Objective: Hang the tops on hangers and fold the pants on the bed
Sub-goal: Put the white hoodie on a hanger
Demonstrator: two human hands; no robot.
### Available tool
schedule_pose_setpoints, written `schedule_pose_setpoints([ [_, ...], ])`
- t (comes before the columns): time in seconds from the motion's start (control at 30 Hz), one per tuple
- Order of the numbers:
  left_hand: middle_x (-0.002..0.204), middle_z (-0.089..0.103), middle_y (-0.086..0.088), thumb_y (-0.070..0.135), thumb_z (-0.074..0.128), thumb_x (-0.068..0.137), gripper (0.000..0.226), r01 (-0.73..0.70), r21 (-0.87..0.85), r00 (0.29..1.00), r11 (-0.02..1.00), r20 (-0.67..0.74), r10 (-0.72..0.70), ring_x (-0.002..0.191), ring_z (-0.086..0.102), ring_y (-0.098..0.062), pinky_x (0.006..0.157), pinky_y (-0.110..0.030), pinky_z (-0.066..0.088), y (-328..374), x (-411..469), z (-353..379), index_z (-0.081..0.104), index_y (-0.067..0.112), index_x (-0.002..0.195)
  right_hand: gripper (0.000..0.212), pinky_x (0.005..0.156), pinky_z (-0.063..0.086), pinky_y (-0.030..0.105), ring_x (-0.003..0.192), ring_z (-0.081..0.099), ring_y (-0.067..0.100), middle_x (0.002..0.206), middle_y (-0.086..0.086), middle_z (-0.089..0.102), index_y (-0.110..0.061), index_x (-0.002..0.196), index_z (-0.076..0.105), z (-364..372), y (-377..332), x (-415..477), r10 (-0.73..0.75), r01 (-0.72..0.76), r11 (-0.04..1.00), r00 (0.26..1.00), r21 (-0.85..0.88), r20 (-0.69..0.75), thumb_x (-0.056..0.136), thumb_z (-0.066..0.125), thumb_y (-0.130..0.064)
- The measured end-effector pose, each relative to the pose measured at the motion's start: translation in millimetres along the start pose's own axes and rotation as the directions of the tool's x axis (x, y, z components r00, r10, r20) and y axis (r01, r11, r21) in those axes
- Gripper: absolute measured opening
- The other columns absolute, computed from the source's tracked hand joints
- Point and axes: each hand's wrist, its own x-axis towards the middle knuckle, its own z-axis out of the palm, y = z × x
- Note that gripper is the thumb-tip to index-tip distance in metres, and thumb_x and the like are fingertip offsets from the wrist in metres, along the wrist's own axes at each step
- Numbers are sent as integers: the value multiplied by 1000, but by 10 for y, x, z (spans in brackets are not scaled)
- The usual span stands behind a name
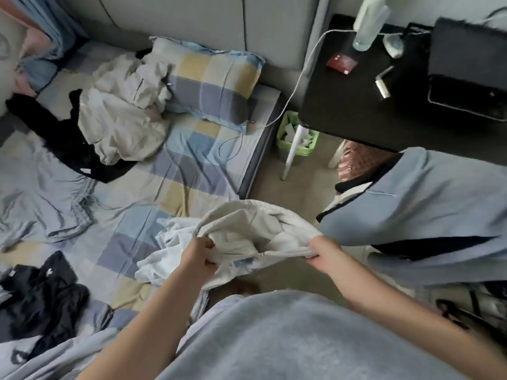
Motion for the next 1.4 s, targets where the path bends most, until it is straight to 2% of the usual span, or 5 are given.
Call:
schedule_pose_setpoints([
  [0.23,103,71,-20,5,50,95,27,-50,412,945,910,314,-90,90,69,-34,73,-39,56,-1089,-520,877,68,-2,114,59,116,36,40,127,57,36,154,17,41,-10,151,42,-1809,189,44,98,-121,929,992,350,82,92,36,-4],
  [0.43,89,76,-18,6,59,92,14,-288,740,912,608,406,-63,77,74,-31,61,-43,62,-2018,-868,1817,69,2,102,36,72,61,41,95,73,36,110,23,72,-3,110,75,-3277,369,-360,-137,21,856,973,517,187,83,64,-22],
  [0.67,90,76,-4,57,76,52,58,-685,721,708,106,693,-136,84,73,-25,81,-44,60,-2713,-1757,2855,67,23,98,44,47,52,24,44,64,17,49,12,59,-1,66,60,-4585,572,-802,-138,293,857,923,424,-360,90,72,-36],
  [1.03,97,78,-8,51,70,78,43,-907,149,27,395,954,-300,93,75,-26,90,-42,55,-3443,-4122,4796,75,16,102,23,72,60,35,87,76,19,95,3,78,-19,103,75,-6179,-462,-2363,-352,852,467,426,238,-833,86,73,-34],
  [1.4,94,77,-9,33,66,96,27,-806,-215,-429,551,853,-295,88,75,-21,79,-33,57,-3456,-6746,6256,72,7,102,12,87,57,38,84,73,17,80,-2,76,-16,89,74,-7158,-2030,-3850,-260,945,269,-118,-189,-958,86,74,-28],
])
